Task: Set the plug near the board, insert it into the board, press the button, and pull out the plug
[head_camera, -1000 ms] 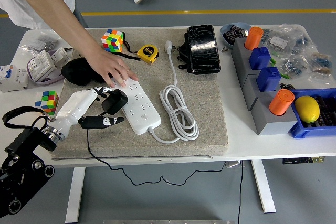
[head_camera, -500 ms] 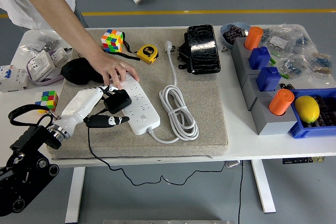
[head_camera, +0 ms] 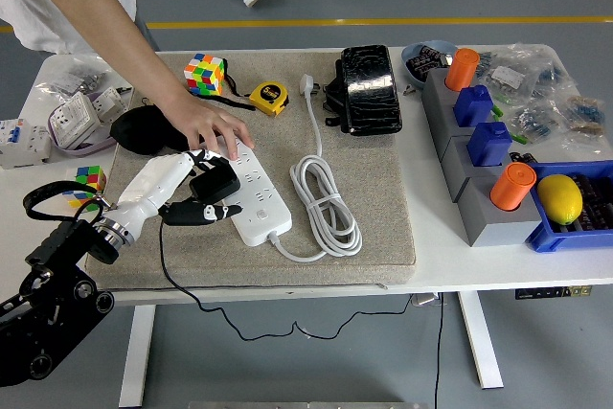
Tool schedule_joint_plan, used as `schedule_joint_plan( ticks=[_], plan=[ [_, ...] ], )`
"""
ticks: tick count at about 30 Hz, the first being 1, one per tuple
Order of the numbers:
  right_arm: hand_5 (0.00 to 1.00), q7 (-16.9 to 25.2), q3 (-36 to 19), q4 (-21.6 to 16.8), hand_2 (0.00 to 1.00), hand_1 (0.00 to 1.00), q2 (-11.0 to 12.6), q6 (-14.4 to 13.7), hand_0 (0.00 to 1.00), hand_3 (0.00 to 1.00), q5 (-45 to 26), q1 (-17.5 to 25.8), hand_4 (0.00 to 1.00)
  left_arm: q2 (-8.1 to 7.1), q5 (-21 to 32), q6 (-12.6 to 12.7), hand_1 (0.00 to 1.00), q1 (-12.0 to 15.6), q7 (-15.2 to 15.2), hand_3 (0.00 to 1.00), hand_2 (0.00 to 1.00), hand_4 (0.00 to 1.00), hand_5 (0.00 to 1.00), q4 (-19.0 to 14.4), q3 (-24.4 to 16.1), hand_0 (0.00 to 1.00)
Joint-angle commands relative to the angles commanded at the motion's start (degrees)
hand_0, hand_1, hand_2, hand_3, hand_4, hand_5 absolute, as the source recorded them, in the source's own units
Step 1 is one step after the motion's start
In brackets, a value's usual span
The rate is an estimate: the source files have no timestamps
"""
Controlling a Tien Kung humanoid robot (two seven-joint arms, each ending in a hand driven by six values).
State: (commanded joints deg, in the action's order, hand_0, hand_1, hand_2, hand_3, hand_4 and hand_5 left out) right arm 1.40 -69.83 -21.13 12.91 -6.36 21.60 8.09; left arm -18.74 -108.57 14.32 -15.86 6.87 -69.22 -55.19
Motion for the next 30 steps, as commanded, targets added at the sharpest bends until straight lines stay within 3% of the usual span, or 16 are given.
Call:
schedule_joint_plan(
  ticks=[5, 10, 14, 17, 18, 23, 24, 29, 30],
  plan=[
    [0.444, 0.1, -0.3, -0.1, 0.618, 0.646, 0.0, 0.0, 0.557, 0.530, 0.0, 0.0, 0.904, -0.16, 0.8, -0.1, 0.670, 0.1, 0.0, 0.727, 0.709, 0.987, 0.581, -1.2, -1.3, 0.532],
    [0.444, 0.0, -0.3, -0.1, 0.617, 0.646, 0.0, 0.0, 0.559, 0.530, 0.1, 0.1, 0.904, -0.99, 1.4, 0.0, 0.671, 0.8, 0.2, 0.727, 0.710, 0.986, 0.583, -4.9, -1.9, 0.533],
    [0.442, 0.0, -0.3, -0.1, 0.616, 0.647, 0.0, 0.0, 0.559, 0.530, 0.1, 0.1, 0.903, -2.02, 2.6, -0.5, 0.642, 1.7, -0.6, 0.725, 0.685, 0.992, 0.588, -10.2, -1.9, 0.495],
    [0.442, 0.0, -0.3, -0.1, 0.616, 0.647, 0.0, 0.0, 0.559, 0.530, 0.2, 0.2, 0.903, -3.12, 4.6, -2.2, 0.642, 2.2, -3.0, 0.725, 0.685, 0.992, 0.588, -15.0, -1.1, 0.495],
    [0.442, 0.0, -0.3, -0.1, 0.616, 0.646, 0.1, 0.0, 0.559, 0.530, 0.2, 0.2, 0.903, -3.43, 5.2, -3.0, 0.350, 2.2, -4.0, 0.729, 0.493, 0.966, 0.508, -16.6, -0.8, 0.260],
    [0.442, 0.0, -0.4, -0.1, 0.616, 0.646, 0.0, 0.1, 0.559, 0.530, 0.3, 0.2, 0.903, -4.60, 7.6, -7.8, 0.350, 1.8, -10.5, 0.729, 0.493, 0.966, 0.508, -23.6, 1.7, 0.260],
    [0.443, 0.0, -0.5, 0.0, 0.616, 0.646, 0.0, 0.1, 0.556, 0.530, 0.3, 0.2, 0.903, -4.67, 8.0, -9.0, 0.133, 1.6, -12.0, 0.687, 0.263, 0.882, 0.304, -24.6, 2.2, 0.156],
    [0.443, -0.1, -0.5, 0.0, 0.616, 0.646, 0.1, 0.1, 0.556, 0.530, 0.3, 0.2, 0.903, -4.31, 9.0, -14.0, 0.133, 0.5, -17.6, 0.687, 0.263, 0.882, 0.304, -26.1, 4.4, 0.156],
    [0.443, -0.1, -0.5, 0.0, 0.615, 0.646, 0.1, 0.1, 0.555, 0.530, 0.4, 0.3, 0.903, -4.18, 9.2, -15.2, 0.082, 0.2, -18.8, 0.843, 0.169, 0.692, 0.002, -26.0, 4.9, 0.075]
  ],
)
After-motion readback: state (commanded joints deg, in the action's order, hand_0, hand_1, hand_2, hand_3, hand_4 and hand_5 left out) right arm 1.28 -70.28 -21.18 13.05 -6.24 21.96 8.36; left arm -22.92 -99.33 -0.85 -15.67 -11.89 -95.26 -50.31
